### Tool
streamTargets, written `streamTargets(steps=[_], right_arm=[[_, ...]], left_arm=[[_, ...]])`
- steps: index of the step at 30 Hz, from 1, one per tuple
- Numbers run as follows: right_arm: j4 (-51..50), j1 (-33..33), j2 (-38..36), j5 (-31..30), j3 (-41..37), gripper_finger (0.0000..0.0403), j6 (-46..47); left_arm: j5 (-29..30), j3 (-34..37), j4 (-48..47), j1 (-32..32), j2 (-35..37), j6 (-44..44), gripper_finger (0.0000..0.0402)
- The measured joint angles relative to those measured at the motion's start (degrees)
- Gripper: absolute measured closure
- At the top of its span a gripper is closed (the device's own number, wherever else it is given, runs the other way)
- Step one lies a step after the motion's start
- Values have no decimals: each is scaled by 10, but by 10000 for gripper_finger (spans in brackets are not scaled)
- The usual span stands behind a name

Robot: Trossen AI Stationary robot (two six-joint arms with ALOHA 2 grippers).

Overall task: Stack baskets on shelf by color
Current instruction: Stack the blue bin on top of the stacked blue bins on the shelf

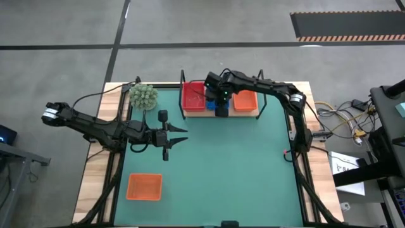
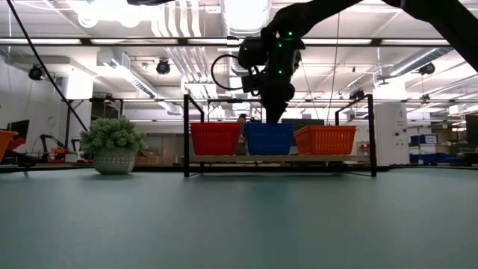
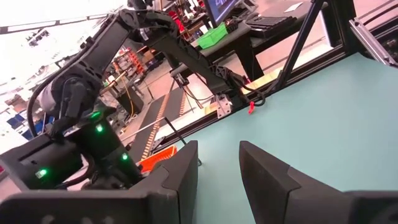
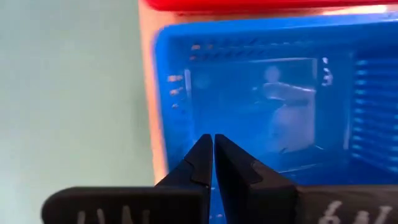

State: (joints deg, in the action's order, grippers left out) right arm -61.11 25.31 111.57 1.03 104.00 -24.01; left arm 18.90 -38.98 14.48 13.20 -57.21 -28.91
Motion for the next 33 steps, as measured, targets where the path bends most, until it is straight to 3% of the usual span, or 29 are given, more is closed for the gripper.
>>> streamTargets(steps=[14,19,24,27,31,33], right_arm=[[-37,-35,-1,4,-1,394,7],[-41,-34,-4,-46,-2,394,0],[-60,-41,-24,-46,15,394,12],[-66,-51,-44,-18,17,394,25],[-80,-64,-55,104,15,394,38],[-78,-74,-53,114,6,394,49]], left_arm=[[0,0,0,0,0,0,300],[0,0,0,0,0,0,300],[0,0,0,0,0,0,300],[0,0,0,0,0,0,300],[0,0,0,-1,0,0,300],[0,0,0,-1,0,0,300]])
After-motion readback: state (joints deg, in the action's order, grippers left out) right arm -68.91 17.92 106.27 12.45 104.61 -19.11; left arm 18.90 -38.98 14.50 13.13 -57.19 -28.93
